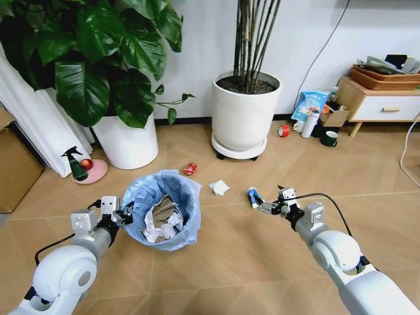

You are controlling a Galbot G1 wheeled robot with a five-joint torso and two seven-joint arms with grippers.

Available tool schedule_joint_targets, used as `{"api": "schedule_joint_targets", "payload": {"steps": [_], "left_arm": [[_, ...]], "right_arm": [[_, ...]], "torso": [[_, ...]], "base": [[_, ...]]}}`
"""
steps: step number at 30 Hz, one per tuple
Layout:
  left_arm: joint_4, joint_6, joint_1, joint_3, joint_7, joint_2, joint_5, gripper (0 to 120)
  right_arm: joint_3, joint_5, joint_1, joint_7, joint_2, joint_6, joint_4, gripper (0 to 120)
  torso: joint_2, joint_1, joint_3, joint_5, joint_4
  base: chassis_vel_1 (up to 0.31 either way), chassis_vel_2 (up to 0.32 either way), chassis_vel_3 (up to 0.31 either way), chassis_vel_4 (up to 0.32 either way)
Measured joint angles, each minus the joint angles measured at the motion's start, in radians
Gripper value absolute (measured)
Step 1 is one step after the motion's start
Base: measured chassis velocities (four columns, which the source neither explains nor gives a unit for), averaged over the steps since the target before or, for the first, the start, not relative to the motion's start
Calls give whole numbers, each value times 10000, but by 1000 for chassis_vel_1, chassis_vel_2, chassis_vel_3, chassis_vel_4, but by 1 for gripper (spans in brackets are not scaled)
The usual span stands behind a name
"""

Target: Pick up the trash bin and place the garbage on the floor into it.

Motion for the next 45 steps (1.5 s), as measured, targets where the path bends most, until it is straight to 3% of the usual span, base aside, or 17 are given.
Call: {"api": "schedule_joint_targets", "payload": {"steps": [45], "left_arm": [[55, -19, -17, -5, 101, 38, 37, 0]], "right_arm": [[6, -360, -165, -250, 89, 269, -180, 100]], "torso": [[-1, -1, 1, -7, 1]], "base": [[-88, 92, 92, -94]]}}
